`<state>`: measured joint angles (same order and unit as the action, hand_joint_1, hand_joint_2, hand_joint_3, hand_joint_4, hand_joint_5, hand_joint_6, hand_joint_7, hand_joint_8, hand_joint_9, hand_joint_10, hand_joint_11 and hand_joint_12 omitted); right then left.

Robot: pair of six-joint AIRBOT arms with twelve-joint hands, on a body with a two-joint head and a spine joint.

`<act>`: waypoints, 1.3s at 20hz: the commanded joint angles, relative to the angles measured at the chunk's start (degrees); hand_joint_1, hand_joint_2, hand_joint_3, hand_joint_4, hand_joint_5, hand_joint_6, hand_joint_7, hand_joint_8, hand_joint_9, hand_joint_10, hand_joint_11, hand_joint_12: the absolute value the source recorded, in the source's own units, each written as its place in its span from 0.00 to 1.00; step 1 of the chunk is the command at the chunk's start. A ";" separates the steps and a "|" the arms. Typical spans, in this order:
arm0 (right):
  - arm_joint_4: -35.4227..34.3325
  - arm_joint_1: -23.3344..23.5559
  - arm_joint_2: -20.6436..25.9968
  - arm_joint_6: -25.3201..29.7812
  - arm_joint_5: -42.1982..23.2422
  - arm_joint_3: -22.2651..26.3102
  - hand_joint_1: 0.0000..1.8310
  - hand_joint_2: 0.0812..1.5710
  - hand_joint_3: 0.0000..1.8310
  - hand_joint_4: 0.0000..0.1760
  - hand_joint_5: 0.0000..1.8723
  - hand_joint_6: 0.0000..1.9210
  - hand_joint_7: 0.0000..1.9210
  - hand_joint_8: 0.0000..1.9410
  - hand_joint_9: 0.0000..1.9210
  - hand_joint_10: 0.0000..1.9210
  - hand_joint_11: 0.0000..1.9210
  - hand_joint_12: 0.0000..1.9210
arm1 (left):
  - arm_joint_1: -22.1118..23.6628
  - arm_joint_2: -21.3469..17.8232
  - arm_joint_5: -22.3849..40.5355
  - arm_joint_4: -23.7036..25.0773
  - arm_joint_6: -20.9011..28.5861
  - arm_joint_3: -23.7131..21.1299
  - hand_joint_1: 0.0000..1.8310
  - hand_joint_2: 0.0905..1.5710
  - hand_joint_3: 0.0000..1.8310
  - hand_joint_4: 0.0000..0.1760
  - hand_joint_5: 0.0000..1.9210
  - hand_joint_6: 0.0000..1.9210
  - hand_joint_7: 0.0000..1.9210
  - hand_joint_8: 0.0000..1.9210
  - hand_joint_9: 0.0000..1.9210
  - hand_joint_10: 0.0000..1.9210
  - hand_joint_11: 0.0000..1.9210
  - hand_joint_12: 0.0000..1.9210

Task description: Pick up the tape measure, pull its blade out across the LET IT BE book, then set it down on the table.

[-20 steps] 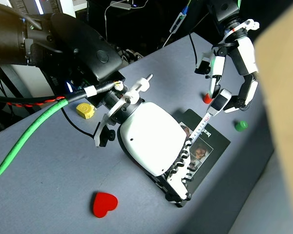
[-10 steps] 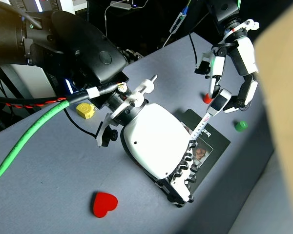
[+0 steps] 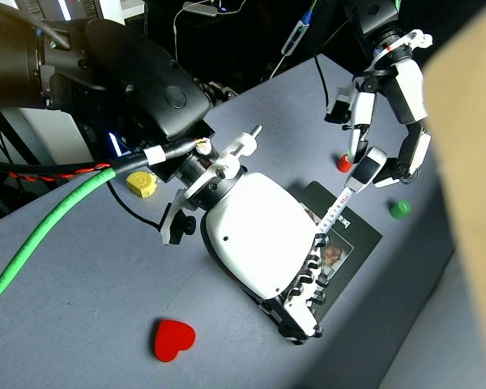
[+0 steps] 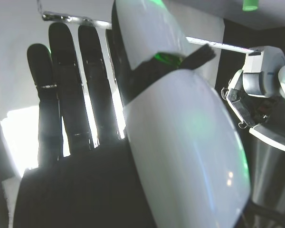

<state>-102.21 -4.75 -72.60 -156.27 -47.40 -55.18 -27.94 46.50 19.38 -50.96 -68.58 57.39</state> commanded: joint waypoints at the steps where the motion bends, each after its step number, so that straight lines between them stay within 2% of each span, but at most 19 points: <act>1: 4.20 1.01 0.11 0.07 -0.15 -0.18 0.62 0.70 0.00 0.00 0.37 0.01 0.37 0.01 0.38 0.03 0.15 0.58 | 1.03 -0.45 5.48 0.91 0.30 0.30 0.74 0.73 0.00 0.00 0.41 0.58 0.46 0.61 0.42 0.74 0.38 0.69; 13: 4.19 0.78 -0.06 0.26 -0.18 -0.54 0.61 0.70 0.00 0.00 0.38 0.01 0.38 0.01 0.38 0.03 0.15 0.58 | 1.16 -0.44 5.48 1.01 0.10 0.29 0.74 0.73 0.00 0.00 0.41 0.58 0.46 0.62 0.41 0.74 0.37 0.69; 15: 4.19 0.66 -0.08 0.28 -0.21 -0.55 0.61 0.70 0.00 0.00 0.39 0.01 0.39 0.01 0.39 0.03 0.15 0.58 | 1.16 -0.45 5.48 1.01 0.10 0.33 0.74 0.72 0.00 0.00 0.44 0.54 0.46 0.61 0.43 0.72 0.39 0.68; 19: 4.19 0.73 -0.08 0.31 -0.25 -0.57 0.61 0.70 0.00 0.00 0.39 0.01 0.39 0.01 0.39 0.03 0.15 0.58 | 1.16 -0.45 5.48 1.01 0.10 0.33 0.74 0.73 0.00 0.00 0.41 0.57 0.46 0.62 0.41 0.74 0.37 0.68; 26: 4.22 0.59 -0.08 0.36 -0.12 -0.59 0.61 0.70 0.00 0.00 0.39 0.01 0.39 0.01 0.39 0.03 0.16 0.58 | 1.08 -0.45 5.48 0.97 0.09 0.46 0.74 0.73 0.00 0.00 0.42 0.57 0.47 0.61 0.41 0.74 0.37 0.69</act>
<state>-102.19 -4.54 -72.88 -156.09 -47.29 -55.70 -27.77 46.50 19.35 -50.96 -68.97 57.45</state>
